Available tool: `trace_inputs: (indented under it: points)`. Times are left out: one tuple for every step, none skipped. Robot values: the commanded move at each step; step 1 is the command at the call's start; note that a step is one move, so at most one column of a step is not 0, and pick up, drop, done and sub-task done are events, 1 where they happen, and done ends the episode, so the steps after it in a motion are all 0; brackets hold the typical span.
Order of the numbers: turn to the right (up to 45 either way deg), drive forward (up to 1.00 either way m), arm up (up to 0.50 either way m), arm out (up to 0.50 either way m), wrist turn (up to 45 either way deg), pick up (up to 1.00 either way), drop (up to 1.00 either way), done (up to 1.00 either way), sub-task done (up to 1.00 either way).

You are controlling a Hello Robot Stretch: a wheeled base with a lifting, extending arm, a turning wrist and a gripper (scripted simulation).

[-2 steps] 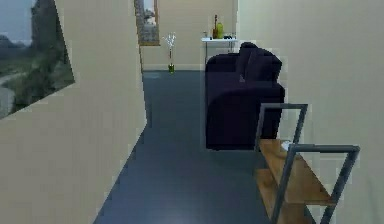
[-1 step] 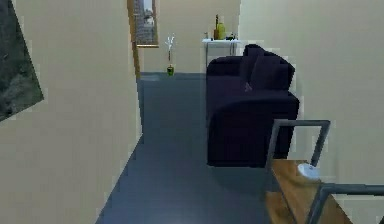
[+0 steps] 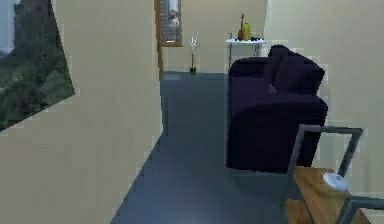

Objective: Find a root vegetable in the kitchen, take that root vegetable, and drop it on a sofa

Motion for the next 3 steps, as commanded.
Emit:
trace_inputs:
  points:
    - [0.0,1.0,0.0,0.0,0.0,0.0,0.0,0.0,0.0]
    - [0.0,1.0,0.0,0.0,0.0,0.0,0.0,0.0,0.0]
    - [-3.0,0.0,0.0,0.0,0.0,0.0,0.0,0.0,0.0]
